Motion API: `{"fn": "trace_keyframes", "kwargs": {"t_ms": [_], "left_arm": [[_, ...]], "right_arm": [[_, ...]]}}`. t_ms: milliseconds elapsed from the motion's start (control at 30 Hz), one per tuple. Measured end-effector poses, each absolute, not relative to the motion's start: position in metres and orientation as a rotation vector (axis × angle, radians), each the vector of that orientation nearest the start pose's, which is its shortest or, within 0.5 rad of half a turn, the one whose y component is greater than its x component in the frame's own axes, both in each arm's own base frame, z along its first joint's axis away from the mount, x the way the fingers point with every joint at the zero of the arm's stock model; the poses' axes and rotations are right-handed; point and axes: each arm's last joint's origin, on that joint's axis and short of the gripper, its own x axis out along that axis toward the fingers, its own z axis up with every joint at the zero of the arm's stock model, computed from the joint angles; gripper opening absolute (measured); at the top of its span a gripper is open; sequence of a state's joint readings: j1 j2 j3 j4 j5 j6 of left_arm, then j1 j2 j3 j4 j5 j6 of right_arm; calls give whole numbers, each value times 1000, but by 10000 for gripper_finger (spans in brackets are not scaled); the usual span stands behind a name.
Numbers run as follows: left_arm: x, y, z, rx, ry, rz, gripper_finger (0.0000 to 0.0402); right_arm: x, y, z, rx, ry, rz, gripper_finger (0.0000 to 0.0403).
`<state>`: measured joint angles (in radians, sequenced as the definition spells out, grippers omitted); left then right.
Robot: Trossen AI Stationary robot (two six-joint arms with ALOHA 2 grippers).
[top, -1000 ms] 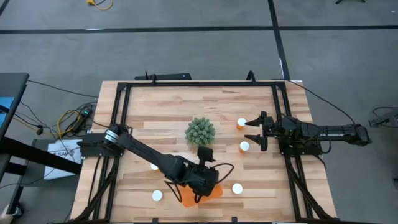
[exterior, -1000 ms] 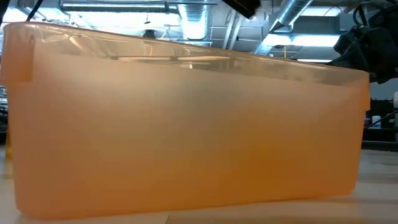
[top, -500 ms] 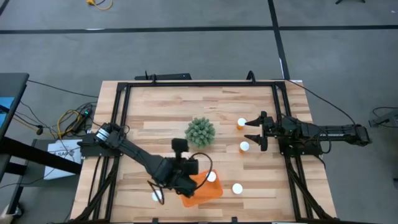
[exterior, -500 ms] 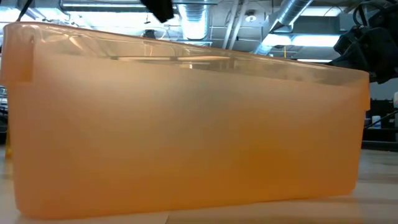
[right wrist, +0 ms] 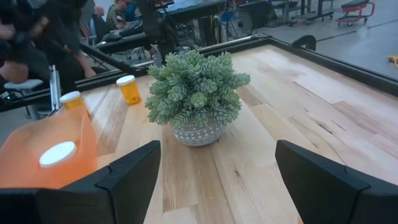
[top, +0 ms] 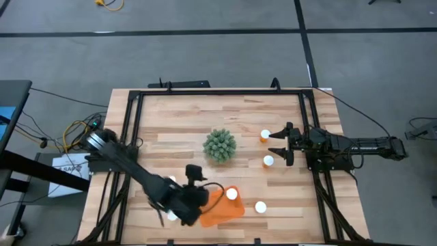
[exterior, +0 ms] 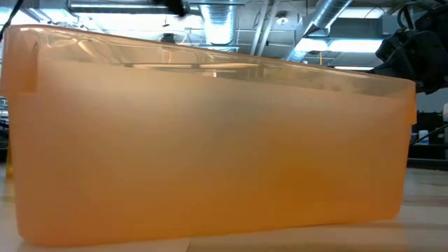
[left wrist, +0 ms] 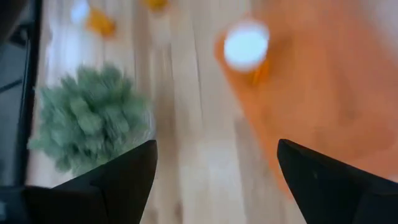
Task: Pick and place pill bottles into a basket
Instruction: Put the orange pill bottle into the orange bin
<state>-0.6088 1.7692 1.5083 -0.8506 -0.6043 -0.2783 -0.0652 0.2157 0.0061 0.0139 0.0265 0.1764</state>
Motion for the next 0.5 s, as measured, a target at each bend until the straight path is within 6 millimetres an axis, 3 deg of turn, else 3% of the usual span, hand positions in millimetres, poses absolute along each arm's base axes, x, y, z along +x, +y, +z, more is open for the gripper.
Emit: {"fn": "trace_keyframes", "kwargs": {"t_ms": [133,233,500], "left_arm": [[273,-171,302,200,663,74,323],[250,-151,310,60,530,-11,323],[200,-113,268,-67,624,46,323]], "right_arm": [[109,-8,149,180,187,-109,311],[109,-8,149,179,187,-109,311],[109,-8,149,180,187,-108,311]]}}
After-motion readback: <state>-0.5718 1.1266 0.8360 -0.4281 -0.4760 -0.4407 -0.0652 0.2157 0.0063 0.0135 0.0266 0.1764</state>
